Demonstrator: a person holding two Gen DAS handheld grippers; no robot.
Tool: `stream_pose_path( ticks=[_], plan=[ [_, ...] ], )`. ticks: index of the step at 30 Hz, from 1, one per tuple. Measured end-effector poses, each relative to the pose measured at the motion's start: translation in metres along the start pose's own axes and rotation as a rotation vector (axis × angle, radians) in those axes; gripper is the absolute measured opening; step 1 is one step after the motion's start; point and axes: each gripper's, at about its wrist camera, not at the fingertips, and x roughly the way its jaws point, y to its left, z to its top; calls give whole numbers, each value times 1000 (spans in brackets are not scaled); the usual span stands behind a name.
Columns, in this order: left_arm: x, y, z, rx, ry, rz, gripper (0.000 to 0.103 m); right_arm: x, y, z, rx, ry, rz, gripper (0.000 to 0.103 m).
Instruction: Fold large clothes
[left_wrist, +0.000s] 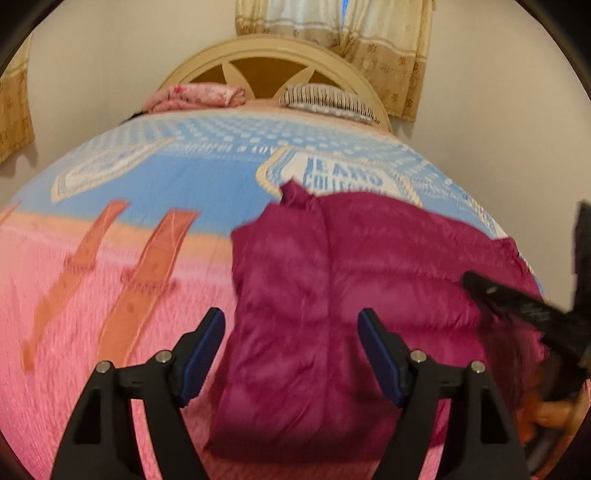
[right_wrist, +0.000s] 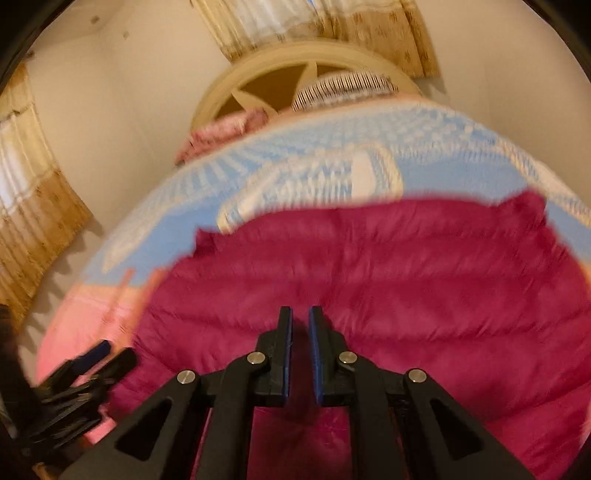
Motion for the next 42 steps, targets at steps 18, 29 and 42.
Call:
stream_pose_path(
  ticks=[18,29,42],
  plan=[
    [-14,27,-56,-300,-16,-136,93,-13,-24,-7,78,-45,31,5],
    [29,13,-18,-344,-3,-148,98,-21,-22,-53,41,19,-5,5],
    [35,17,-3,-269,-18,-56,98,-32,-22,-30,67,1,-4,5]
  ],
)
